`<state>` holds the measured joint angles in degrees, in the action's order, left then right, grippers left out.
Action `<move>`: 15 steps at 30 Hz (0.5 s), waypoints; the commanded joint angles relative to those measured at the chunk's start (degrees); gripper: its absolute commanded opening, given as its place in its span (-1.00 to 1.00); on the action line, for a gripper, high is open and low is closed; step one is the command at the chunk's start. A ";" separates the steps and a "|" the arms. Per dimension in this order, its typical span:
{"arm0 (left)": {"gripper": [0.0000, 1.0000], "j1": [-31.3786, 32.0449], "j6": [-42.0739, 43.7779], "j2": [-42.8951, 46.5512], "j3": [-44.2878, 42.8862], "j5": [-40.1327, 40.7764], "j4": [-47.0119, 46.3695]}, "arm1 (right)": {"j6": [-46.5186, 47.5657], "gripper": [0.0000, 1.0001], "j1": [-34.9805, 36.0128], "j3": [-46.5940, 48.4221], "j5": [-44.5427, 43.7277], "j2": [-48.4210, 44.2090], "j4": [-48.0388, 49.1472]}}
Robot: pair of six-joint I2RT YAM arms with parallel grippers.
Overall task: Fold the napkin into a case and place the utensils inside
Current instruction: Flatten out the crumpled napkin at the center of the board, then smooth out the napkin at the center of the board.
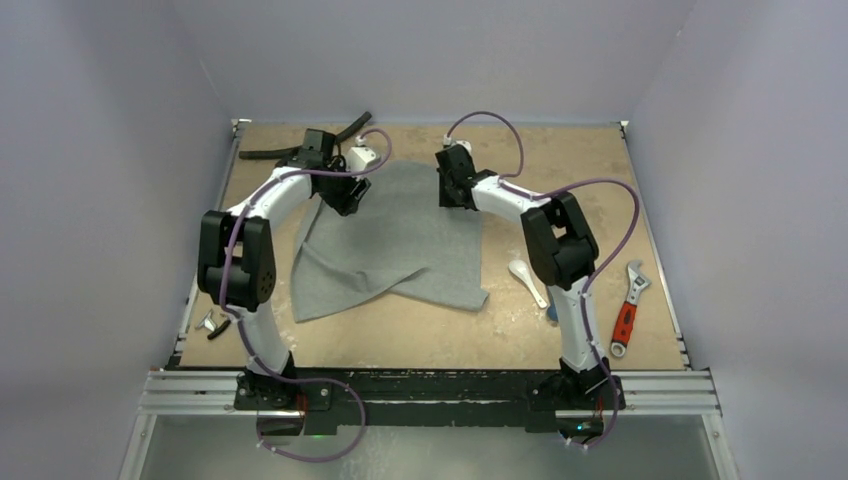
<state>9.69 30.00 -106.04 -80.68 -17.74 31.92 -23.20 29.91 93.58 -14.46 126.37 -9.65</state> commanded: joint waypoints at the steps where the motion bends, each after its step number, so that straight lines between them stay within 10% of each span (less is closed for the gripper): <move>1: 0.07 -0.15 -1.02 -2.78 -1.79 11.82 -6.01 | -2.82 -0.51 -2.36 -1.86 1.12 -0.68 1.65; 15: -0.13 -1.52 4.18 -6.31 0.01 31.09 -9.14 | -5.28 -0.74 -9.94 -1.78 -0.26 2.64 0.92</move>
<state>8.78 32.62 -113.08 -80.77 7.20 26.61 -27.94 20.47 91.00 -12.29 126.37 -4.05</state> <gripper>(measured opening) 0.454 0.132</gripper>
